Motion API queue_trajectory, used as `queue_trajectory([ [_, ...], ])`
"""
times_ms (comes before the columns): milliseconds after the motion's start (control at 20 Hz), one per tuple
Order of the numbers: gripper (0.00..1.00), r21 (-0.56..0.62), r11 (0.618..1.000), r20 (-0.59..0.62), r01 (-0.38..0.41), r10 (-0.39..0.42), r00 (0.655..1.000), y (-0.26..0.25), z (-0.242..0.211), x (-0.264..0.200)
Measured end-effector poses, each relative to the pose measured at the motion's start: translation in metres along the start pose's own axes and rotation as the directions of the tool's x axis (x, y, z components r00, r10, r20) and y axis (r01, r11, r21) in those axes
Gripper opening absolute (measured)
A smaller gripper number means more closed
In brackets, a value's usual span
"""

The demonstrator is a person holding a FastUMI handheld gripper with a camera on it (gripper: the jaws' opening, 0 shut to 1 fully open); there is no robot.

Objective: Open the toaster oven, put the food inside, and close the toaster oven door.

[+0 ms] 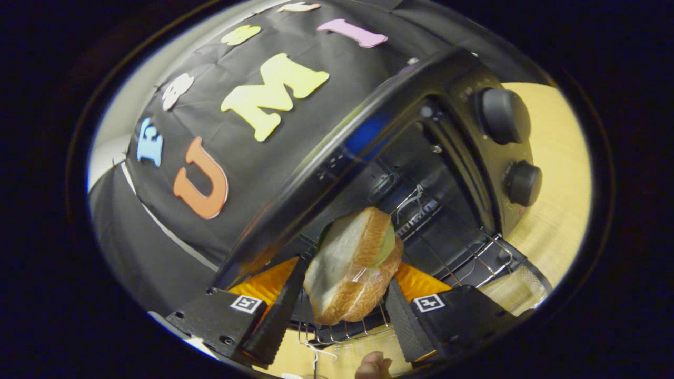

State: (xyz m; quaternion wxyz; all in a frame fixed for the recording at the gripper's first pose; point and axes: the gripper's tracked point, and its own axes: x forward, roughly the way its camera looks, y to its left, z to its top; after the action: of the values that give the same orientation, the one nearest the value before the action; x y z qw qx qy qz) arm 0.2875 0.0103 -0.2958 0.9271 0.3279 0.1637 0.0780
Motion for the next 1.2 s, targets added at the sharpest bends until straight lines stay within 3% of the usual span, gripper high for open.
queue_trajectory([
  [100,0.91,-0.131,0.988,0.016,0.084,-0.083,0.996,-0.01,0.003,-0.002],
  [200,1.0,-0.279,0.949,0.037,0.149,-0.144,0.989,-0.018,0.009,-0.005],
  [450,1.0,-0.5,0.854,0.006,0.144,-0.163,0.987,-0.019,0.008,-0.005],
  [500,1.0,-0.508,0.851,-0.007,0.135,-0.161,0.987,-0.017,0.008,-0.006],
  [700,1.0,-0.477,0.877,-0.107,0.059,-0.124,0.987,-0.015,0.01,-0.014],
  [900,1.0,-0.266,0.962,-0.201,-0.063,0.009,0.98,-0.004,0.015,-0.031],
  [1200,1.0,-0.183,0.983,-0.19,0.005,-0.041,0.981,-0.044,0.028,-0.04],
])
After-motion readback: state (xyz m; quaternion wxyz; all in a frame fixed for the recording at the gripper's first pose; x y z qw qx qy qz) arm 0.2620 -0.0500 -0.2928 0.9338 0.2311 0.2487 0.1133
